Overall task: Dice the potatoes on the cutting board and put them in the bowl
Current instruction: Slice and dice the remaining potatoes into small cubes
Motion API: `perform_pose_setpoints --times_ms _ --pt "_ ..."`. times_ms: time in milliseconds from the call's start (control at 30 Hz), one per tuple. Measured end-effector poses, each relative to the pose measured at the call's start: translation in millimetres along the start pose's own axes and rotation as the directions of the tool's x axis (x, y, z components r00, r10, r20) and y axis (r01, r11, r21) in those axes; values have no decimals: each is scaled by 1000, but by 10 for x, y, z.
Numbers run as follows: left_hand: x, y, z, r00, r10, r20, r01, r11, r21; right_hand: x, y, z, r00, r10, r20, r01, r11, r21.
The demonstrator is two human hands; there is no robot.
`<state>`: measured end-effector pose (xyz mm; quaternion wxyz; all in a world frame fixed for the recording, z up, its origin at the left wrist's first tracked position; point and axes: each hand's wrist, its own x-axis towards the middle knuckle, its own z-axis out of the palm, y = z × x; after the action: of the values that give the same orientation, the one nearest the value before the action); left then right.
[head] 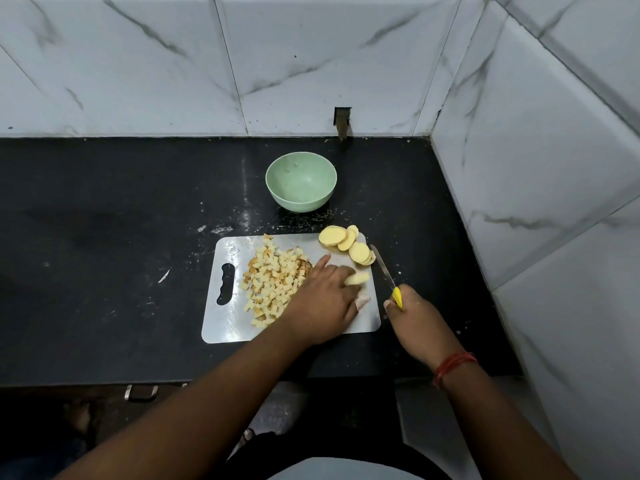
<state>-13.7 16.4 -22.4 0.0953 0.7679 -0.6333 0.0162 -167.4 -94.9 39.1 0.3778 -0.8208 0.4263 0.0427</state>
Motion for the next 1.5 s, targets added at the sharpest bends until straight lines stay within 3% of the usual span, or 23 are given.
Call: perform_pose_setpoints --times_ms 233,767,1133,1500 --pt "-134 145 148 998 40 -39 -37 997 70 -4 50 41 1000 6 13 -6 1000 14" --pt "-287 203 261 977 -135 -163 107 979 -171 253 -28 337 998 22 -54 -18 997 73" --pt "-412 78 350 991 18 -136 -26 998 -58 498 -97 440 995 80 -63 -73 992 105" --pt "-395 47 411 990 -30 -136 27 999 -22 463 -116 427 993 25 -112 -10 990 140"
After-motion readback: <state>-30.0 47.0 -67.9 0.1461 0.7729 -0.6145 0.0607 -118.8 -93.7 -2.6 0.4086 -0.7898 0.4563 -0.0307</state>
